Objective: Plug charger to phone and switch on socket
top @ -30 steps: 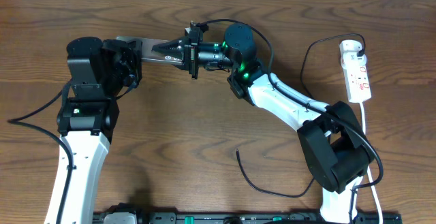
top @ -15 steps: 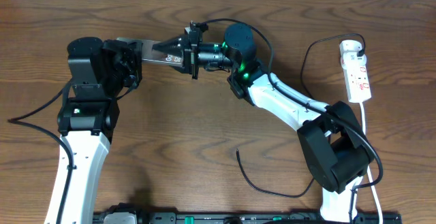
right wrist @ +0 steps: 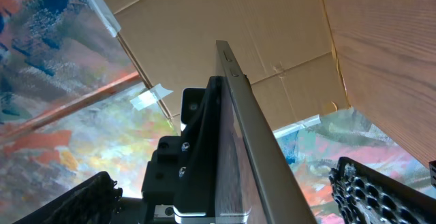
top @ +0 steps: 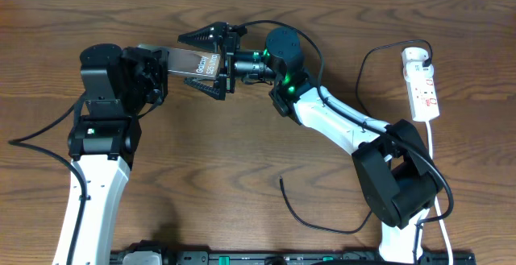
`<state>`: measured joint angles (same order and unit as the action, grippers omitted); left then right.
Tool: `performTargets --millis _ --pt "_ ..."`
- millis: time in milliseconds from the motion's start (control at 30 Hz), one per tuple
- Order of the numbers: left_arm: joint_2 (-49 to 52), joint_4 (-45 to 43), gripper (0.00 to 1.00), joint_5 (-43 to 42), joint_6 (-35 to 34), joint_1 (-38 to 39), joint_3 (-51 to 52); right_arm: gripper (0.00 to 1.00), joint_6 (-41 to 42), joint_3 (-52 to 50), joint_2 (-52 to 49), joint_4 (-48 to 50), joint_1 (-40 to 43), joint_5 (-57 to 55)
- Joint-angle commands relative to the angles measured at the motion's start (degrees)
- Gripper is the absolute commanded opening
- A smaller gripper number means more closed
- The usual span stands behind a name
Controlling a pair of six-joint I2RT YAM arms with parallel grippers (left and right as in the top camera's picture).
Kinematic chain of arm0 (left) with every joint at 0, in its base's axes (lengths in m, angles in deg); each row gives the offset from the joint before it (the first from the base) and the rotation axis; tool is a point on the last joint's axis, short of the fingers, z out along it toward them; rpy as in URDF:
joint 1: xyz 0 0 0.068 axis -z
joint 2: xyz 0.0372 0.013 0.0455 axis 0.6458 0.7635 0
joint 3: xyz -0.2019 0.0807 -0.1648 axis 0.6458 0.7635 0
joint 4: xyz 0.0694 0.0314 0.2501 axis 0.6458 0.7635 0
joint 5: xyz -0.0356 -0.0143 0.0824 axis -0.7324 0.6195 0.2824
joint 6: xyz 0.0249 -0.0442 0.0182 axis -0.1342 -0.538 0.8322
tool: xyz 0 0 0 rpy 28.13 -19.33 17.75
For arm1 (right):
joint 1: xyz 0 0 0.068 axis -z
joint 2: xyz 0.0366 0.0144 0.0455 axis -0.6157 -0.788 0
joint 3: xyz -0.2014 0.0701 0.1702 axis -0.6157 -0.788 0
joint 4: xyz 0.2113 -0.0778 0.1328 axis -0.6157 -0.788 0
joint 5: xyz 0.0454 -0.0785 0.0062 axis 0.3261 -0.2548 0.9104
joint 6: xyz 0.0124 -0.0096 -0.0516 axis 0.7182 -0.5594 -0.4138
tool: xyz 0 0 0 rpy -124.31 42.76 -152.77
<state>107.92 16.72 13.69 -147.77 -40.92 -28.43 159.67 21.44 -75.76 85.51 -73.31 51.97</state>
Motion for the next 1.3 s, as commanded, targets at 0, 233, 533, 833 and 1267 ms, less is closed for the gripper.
performTargets --millis 0,233,533,833,1267 --pt "-0.17 -0.74 0.07 0.13 0.96 -1.01 -1.2 0.99 -0.5 0.92 -0.15 0.04 0.5 -0.04" --pt "-0.17 -0.74 0.07 -4.59 0.96 -7.21 -1.2 0.99 -0.61 0.92 -0.15 0.02 1.07 0.0" --pt "-0.17 -0.94 0.07 -23.45 3.63 -19.37 -1.2 0.99 -6.56 0.92 -0.15 -0.92 2.45 -0.09" --pt "-0.17 -0.98 0.07 -46.31 11.52 -26.14 -1.2 0.71 -32.52 0.92 -0.15 -9.29 4.37 -1.01" --pt "-0.17 -12.9 0.07 -68.08 19.41 -26.88 -1.2 0.74 -77.92 1.38 0.57 -43.87 8.76 -5.99"
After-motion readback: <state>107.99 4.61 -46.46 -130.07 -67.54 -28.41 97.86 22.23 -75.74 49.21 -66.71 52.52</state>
